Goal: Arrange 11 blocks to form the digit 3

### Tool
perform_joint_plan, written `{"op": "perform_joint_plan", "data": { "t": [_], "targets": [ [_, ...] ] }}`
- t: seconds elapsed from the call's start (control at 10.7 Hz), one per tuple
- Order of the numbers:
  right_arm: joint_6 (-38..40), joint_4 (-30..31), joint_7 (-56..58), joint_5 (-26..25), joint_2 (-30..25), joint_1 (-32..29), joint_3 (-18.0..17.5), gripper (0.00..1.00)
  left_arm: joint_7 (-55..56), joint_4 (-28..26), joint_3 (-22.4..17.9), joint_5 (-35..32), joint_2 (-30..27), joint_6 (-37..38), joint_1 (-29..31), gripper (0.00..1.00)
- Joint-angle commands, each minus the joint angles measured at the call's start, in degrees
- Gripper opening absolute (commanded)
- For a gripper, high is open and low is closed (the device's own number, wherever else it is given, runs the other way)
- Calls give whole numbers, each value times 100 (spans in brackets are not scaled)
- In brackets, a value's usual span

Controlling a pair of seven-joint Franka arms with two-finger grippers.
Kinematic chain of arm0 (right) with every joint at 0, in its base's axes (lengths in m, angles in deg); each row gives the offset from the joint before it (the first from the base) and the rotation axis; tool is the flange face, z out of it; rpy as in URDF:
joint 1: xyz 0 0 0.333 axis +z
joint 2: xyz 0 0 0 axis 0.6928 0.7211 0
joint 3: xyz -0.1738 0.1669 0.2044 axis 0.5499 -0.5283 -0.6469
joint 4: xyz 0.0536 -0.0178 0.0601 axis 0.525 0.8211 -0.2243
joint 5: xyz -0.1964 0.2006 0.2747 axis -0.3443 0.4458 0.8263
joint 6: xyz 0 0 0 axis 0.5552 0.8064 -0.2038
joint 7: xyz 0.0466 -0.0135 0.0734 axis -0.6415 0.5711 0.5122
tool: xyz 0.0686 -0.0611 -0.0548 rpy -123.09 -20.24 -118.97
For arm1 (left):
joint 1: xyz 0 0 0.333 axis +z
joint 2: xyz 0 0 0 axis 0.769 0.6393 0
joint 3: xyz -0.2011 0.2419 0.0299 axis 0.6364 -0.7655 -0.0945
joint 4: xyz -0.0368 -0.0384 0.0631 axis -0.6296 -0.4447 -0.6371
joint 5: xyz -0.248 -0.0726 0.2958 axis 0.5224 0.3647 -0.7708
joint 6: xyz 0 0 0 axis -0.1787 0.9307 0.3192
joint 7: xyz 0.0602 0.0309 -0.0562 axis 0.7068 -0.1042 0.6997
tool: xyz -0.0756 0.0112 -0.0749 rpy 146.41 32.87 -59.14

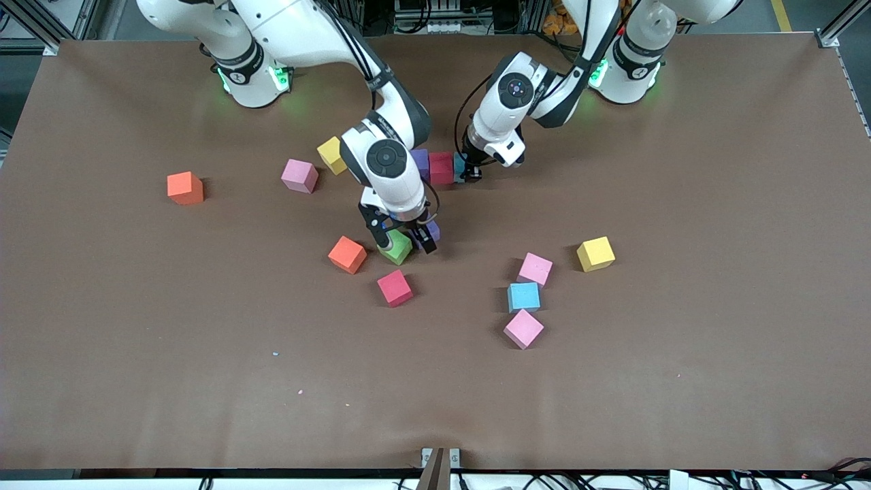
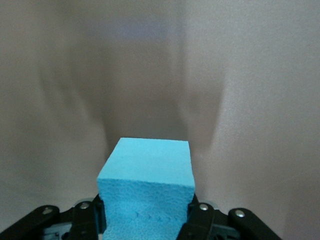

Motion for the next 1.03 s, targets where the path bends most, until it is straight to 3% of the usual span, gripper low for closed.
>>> {"op": "perform_joint_plan", "data": {
  "t": [0.0, 0.19, 0.28, 0.56, 0.66, 0.75, 0.94],
  "targets": [
    [36, -241, -103, 66, 211, 105, 0, 100, 28, 181, -79, -56, 346, -194, -99, 25],
    [19, -250, -59, 57, 281, 150, 0, 100, 28, 181, -79, -215, 355, -186, -99, 100],
    [36, -250, -15, 31, 282, 158, 0, 86, 28, 190, -79, -224, 355, -186, -99, 100],
    [106, -223, 808, 13, 282, 334, 0, 8, 28, 190, -79, -233, 259, -186, -90, 100],
    [115, -223, 1038, 13, 282, 352, 0, 0, 19, 181, -88, -259, 128, -177, -90, 100],
    [185, -215, 1423, -4, 255, 378, 0, 0, 19, 146, -88, -285, -13, -159, -90, 100],
    [771, -267, 3237, -13, 124, 396, 0, 0, 11, 85, -88, -320, -268, 50, -90, 100]
  ]
}}
